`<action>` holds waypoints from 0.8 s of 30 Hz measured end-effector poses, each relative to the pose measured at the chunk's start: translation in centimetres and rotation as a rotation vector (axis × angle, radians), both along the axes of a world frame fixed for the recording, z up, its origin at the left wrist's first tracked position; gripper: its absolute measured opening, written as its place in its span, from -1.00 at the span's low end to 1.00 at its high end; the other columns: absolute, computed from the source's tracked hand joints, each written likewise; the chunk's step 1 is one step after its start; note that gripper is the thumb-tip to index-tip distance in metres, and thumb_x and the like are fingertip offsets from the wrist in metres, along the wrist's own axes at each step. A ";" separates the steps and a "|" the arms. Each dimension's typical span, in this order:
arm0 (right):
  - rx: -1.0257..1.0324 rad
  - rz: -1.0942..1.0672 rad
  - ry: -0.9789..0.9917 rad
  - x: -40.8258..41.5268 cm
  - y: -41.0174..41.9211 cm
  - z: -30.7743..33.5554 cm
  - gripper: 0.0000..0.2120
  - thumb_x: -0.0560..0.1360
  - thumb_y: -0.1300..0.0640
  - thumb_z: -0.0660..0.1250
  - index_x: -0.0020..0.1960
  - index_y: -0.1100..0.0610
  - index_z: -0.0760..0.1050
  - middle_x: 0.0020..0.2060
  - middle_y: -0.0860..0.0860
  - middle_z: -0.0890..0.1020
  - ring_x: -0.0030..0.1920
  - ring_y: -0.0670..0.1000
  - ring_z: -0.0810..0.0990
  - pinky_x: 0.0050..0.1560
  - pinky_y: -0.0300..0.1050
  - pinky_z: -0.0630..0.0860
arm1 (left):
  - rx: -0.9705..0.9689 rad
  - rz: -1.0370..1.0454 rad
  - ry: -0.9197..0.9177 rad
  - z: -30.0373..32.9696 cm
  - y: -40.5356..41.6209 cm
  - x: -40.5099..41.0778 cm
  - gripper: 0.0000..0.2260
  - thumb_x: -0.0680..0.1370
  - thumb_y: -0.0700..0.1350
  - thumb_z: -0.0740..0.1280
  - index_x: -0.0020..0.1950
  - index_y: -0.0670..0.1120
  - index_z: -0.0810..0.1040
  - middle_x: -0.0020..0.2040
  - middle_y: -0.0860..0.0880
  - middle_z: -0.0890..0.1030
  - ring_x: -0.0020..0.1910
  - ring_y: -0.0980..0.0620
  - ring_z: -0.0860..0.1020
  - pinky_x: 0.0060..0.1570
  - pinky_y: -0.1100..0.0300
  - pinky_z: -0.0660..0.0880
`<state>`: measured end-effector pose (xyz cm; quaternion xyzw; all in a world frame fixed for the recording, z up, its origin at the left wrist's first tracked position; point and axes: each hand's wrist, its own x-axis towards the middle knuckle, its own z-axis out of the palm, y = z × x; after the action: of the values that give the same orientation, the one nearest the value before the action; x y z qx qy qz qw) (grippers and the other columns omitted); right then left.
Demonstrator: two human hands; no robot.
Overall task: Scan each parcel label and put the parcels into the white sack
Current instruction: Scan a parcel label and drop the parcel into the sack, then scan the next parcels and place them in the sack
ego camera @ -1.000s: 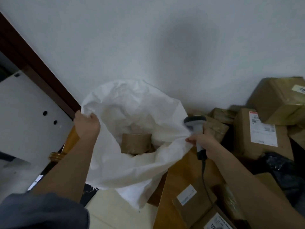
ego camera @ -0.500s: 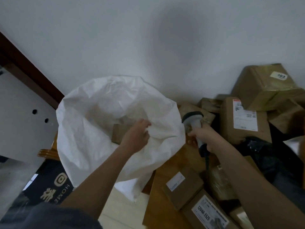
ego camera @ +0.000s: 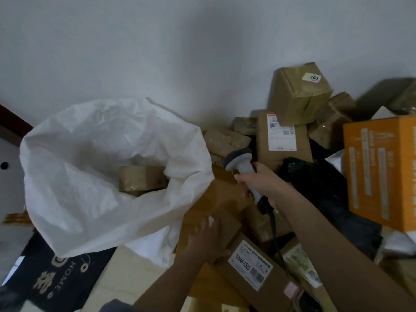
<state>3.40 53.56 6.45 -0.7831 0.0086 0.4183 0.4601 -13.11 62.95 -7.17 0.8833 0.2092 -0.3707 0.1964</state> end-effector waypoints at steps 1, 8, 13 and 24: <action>0.001 0.000 0.010 -0.1 -0.6 -0.3 -0.36 0.54 0.08 0.38 0.52 0.08 0.16 0.00 0.18 0.59 -0.46 -0.05 0.58 -0.51 -0.25 0.46 | 0.024 0.010 -0.013 -0.3 -0.2 -0.2 -0.02 0.43 0.29 0.39 0.59 0.08 -0.20 0.59 -0.17 -0.13 0.52 -0.31 0.07 0.41 -0.22 0.23; 0.049 -0.023 0.034 -0.1 -3.7 -0.7 -0.44 0.54 0.11 0.38 0.48 0.09 0.26 0.06 0.14 0.58 -0.46 -0.05 0.57 -0.50 -0.25 0.48 | 0.156 0.100 -0.114 -0.8 -1.4 -0.3 -0.06 0.42 0.14 0.45 0.57 0.09 -0.13 0.46 -0.18 0.16 0.39 -0.26 0.29 0.30 -0.14 0.37; 0.145 -0.104 0.013 0.5 -5.7 0.5 -0.59 0.53 0.16 0.39 0.33 0.07 0.35 -0.04 0.11 0.58 -0.47 -0.06 0.54 -0.49 -0.23 0.48 | 0.039 0.389 -0.397 1.6 -0.9 1.1 -0.21 0.41 0.11 0.47 0.49 0.06 0.10 0.35 -0.12 0.27 0.30 -0.18 0.39 0.18 0.00 0.47; 0.288 -0.140 -0.103 -0.7 -6.0 1.6 -0.34 0.42 0.07 0.52 0.41 -0.03 0.26 0.01 -0.05 0.56 -0.10 -0.05 0.60 -0.25 -0.20 0.54 | -1.476 1.366 -0.558 11.0 -0.6 3.1 -0.48 0.53 0.07 0.27 0.42 -0.17 0.42 0.27 -0.27 0.55 0.19 -0.27 0.56 -0.01 -0.15 0.56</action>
<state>2.69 47.56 8.03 -0.7270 -0.0204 0.3415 0.5954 -10.03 62.38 3.81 0.2917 0.3332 0.0007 0.8966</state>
